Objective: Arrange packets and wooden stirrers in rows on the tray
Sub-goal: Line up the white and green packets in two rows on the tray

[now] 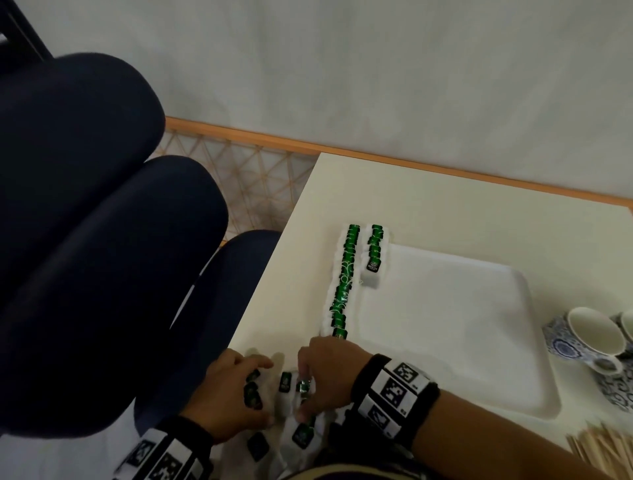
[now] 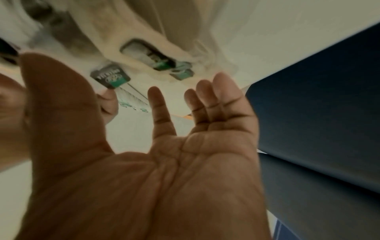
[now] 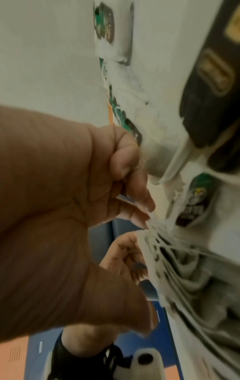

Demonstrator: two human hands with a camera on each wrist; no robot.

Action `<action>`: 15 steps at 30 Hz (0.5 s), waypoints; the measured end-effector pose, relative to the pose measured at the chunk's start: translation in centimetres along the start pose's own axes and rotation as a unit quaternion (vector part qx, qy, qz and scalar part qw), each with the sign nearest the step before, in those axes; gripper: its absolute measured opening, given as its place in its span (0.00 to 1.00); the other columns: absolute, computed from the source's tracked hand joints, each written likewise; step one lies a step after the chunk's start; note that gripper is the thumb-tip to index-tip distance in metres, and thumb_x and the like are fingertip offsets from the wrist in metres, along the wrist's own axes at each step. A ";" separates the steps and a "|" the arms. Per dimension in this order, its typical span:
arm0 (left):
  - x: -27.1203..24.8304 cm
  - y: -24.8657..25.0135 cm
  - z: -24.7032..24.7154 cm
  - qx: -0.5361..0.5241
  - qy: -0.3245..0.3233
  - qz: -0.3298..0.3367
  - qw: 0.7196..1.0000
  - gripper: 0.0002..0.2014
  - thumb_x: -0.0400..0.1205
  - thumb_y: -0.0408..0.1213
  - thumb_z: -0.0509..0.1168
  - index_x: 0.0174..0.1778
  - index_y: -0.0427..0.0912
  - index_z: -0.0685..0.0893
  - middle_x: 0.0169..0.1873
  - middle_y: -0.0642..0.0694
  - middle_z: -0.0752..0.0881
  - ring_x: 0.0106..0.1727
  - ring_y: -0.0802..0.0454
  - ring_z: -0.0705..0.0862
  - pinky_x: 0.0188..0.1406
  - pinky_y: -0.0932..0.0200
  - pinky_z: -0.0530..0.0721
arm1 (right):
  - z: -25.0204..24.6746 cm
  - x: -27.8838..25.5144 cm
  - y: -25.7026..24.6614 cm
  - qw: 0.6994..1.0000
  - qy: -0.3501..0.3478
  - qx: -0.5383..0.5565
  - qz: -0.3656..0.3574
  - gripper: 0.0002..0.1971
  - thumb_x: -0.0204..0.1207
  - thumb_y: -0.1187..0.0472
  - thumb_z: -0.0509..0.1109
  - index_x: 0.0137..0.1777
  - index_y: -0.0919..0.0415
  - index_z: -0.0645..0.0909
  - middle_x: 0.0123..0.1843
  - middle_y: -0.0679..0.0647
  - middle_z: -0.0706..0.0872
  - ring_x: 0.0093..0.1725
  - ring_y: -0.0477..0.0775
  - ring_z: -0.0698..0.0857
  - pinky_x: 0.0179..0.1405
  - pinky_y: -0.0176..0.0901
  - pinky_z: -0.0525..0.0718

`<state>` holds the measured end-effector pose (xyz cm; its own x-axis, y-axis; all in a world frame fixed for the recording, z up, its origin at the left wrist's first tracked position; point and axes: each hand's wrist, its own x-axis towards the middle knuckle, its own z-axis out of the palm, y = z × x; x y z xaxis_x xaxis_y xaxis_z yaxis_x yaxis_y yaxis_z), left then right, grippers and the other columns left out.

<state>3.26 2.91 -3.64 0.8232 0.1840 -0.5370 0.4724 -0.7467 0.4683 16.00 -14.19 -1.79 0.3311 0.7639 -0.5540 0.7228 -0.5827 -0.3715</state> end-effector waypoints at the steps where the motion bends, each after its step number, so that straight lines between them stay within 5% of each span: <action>1: 0.0 0.3 0.2 0.014 0.002 0.011 1.000 0.33 0.62 0.53 0.78 0.59 0.74 0.68 0.55 0.58 0.67 0.60 0.56 0.67 0.57 0.65 0.74 | 0.1 -0.1 -0.2 1.000 0.004 -0.013 0.001 0.34 0.61 0.35 0.79 0.58 0.58 0.79 0.57 0.58 0.80 0.57 0.60 0.80 0.58 0.57 0.82; 4: 0.3 1.1 0.7 0.053 0.011 0.035 0.998 0.33 0.65 0.56 0.75 0.65 0.72 0.71 0.56 0.55 0.65 0.61 0.55 0.63 0.61 0.63 0.75 | 0.7 -0.2 -0.5 1.000 0.025 -0.020 0.000 0.32 0.63 0.38 0.80 0.58 0.58 0.77 0.56 0.57 0.79 0.56 0.60 0.80 0.59 0.56 0.81; 10: 0.8 2.4 1.0 0.080 0.030 0.036 0.996 0.14 0.66 0.53 0.75 0.35 0.64 0.74 0.51 0.59 0.68 0.57 0.56 0.64 0.48 0.65 0.68 | 1.3 -0.9 -0.6 0.999 0.041 -0.018 0.001 0.29 0.65 0.41 0.79 0.57 0.58 0.76 0.56 0.57 0.79 0.56 0.60 0.79 0.57 0.56 0.81; 15: 1.1 1.8 0.9 0.072 0.027 0.054 0.996 0.11 0.67 0.44 0.73 0.29 0.57 0.75 0.47 0.64 0.72 0.55 0.57 0.67 0.51 0.61 0.69 | 1.5 -1.3 -0.3 0.999 0.042 -0.015 0.008 0.25 0.67 0.43 0.79 0.56 0.59 0.80 0.56 0.57 0.78 0.57 0.60 0.79 0.57 0.55 0.82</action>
<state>4.76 1.23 -4.00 0.8843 0.1285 -0.4489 0.3330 -0.8475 0.4134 14.40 -15.40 -2.10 0.3922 0.7753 -0.4950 0.7342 -0.5881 -0.3392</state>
